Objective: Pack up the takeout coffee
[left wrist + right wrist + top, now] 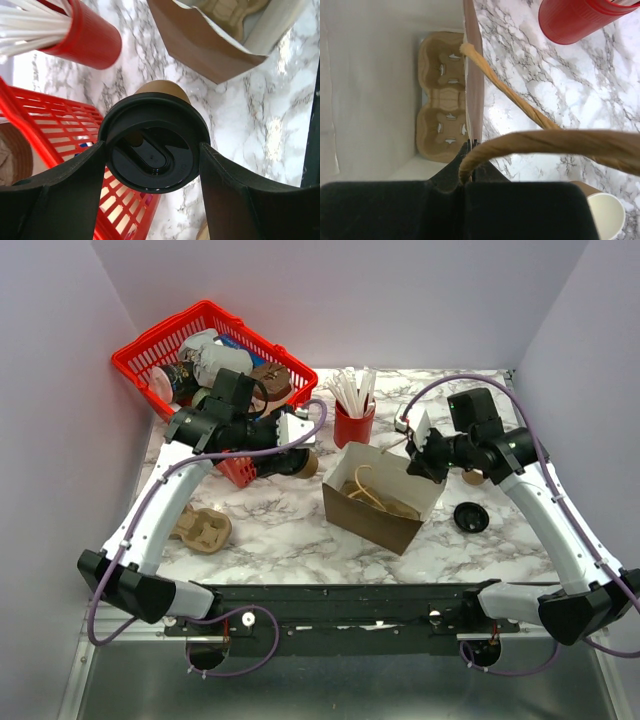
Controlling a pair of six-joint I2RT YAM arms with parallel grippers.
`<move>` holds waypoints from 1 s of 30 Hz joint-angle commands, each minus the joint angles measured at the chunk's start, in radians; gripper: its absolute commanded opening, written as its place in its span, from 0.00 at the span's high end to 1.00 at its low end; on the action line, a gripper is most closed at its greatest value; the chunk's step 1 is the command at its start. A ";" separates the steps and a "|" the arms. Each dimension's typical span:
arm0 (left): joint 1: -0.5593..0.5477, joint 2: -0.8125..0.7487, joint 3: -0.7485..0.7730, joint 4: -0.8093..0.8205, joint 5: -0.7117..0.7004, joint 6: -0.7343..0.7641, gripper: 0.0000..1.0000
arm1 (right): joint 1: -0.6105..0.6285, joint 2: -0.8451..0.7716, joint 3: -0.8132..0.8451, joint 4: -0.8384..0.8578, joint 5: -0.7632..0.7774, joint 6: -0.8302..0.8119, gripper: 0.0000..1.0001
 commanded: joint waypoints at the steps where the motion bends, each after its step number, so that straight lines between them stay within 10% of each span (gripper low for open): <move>1: -0.004 -0.086 0.021 0.175 0.084 -0.199 1.00 | -0.002 0.000 0.063 -0.040 0.016 -0.046 0.99; 16: -0.115 -0.209 -0.021 0.619 0.119 -0.480 1.00 | 0.041 -0.007 0.123 -0.136 0.032 -0.124 0.99; 30: -0.286 -0.162 0.108 0.315 0.039 -0.308 1.00 | 0.043 -0.043 0.050 -0.043 -0.007 -0.069 0.99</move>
